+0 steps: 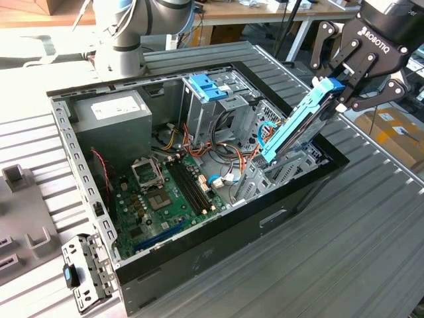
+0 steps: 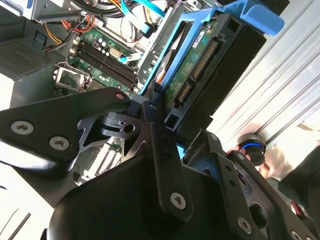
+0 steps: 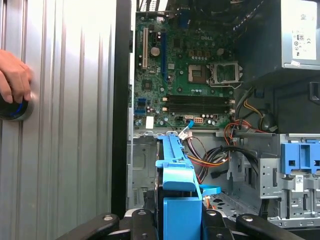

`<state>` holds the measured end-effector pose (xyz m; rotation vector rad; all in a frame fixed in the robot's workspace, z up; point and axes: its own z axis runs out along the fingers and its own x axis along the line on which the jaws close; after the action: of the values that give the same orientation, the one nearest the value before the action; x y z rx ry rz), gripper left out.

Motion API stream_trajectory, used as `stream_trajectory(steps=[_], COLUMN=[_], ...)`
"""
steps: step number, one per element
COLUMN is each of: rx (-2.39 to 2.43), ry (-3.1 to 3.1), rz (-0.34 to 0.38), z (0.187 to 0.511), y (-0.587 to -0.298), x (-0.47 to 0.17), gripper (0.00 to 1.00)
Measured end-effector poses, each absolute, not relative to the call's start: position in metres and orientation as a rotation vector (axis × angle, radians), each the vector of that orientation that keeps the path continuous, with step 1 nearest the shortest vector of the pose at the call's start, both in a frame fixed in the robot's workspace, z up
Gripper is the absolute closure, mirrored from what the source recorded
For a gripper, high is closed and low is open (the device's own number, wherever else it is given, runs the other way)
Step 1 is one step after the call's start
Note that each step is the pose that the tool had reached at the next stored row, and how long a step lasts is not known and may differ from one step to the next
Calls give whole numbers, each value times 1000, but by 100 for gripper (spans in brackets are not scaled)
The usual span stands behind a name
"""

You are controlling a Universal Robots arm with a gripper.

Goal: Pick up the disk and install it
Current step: 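Insert the disk into the insertion slot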

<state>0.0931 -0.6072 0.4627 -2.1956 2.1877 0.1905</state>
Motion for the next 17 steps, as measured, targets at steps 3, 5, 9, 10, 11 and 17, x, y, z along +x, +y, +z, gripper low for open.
stream_trajectory(steps=[3,5,9,10,11,17], rx=[-2196,-2196,-2193,-2185,-2172,-2150], ry=[2188,2188,2191,2199,2211,2230], rz=[190,191,192,191,191,190], z=[463,462,460,459,458,453], y=[-606,-605,-605,-605,-605,-605], x=[93,93,97,97,97,100], gripper=[64,64,64,64,64,64])
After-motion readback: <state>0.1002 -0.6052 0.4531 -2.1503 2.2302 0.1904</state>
